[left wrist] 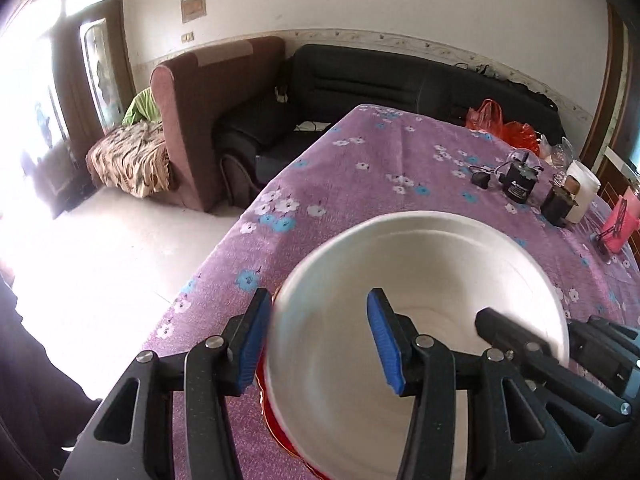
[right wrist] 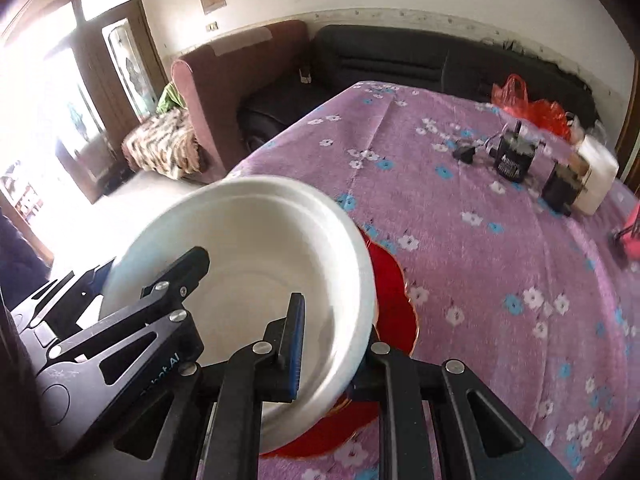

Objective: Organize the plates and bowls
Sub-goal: 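Lower the white bowl onto the red plate stack and open the right tool, then move the right tool to another white bowl and grasp its rim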

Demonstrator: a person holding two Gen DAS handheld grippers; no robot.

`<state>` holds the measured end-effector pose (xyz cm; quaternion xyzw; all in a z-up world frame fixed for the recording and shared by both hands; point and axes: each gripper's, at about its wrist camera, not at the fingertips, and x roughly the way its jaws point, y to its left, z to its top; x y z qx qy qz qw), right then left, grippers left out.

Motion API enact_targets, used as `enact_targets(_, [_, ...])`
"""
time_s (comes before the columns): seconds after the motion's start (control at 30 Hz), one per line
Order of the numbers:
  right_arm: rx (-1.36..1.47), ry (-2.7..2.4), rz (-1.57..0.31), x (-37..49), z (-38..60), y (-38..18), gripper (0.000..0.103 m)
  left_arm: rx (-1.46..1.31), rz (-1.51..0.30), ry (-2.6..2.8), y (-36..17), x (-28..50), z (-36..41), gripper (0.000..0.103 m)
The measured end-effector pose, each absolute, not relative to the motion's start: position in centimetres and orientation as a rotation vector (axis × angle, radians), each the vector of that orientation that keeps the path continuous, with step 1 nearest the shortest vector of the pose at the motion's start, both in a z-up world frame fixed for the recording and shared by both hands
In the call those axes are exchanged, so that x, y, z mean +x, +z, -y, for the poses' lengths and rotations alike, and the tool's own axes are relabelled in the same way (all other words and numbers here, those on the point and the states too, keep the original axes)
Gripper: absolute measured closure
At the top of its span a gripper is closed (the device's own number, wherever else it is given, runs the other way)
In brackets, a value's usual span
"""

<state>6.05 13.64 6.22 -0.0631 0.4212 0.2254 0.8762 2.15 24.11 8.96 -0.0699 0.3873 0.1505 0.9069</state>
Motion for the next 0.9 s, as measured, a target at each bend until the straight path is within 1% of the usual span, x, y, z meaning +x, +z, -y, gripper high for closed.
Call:
enact_targets(0.03, [-0.147,0.464,-0.871,6.1,-13.9,6.1,0.085,-0.153,-0.798,0.310,8.8,2.1,-24.4,0.047])
enact_targets(0.07, [-0.156,0.458,-0.865,6.2,-14.1,6.1,0.085,-0.156,-0.797,0.309,8.8,2.0,-24.4,0.040])
enact_targets(0.13, [-0.171,0.445,-0.855,6.4,-14.3,5.9,0.085,-0.173,-0.784,0.305,8.8,1.5,-25.0,0.032])
enact_targets(0.27, [-0.187,0.437,-0.822,6.5,-14.5,5.9,0.085,-0.243,-0.747,0.305,9.4,-0.3,-26.4,0.030])
enact_targets(0.33, [-0.187,0.444,-0.813,6.4,-14.6,6.0,0.081,-0.275,-0.719,0.305,9.8,-1.6,-26.9,0.029])
enact_targets(0.4, [-0.165,0.449,-0.804,6.2,-14.5,6.3,0.068,-0.288,-0.695,0.311,10.2,-2.8,-27.1,0.028])
enact_targets(0.43, [-0.151,0.451,-0.795,6.1,-14.3,6.4,0.065,-0.292,-0.683,0.311,10.4,-3.5,-27.2,0.028])
enact_targets(0.5, [-0.124,0.450,-0.775,5.8,-14.0,6.8,0.053,-0.291,-0.658,0.325,10.6,-4.8,-27.2,0.027])
enact_targets(0.53, [-0.109,0.455,-0.766,5.7,-13.9,7.0,0.051,-0.288,-0.646,0.334,10.8,-5.4,-27.1,0.026])
enact_targets(0.6, [-0.098,0.448,-0.749,5.5,-13.6,7.3,0.042,-0.277,-0.611,0.362,11.1,-6.9,-26.7,0.023])
enact_targets(0.77, [-0.053,0.423,-0.714,5.1,-12.1,8.2,0.040,-0.239,-0.561,0.397,12.1,-9.3,-25.4,0.022])
enact_targets(0.9, [0.025,0.421,-0.673,3.6,-8.5,10.0,0.040,-0.233,-0.544,0.362,13.2,-10.8,-23.8,0.022])
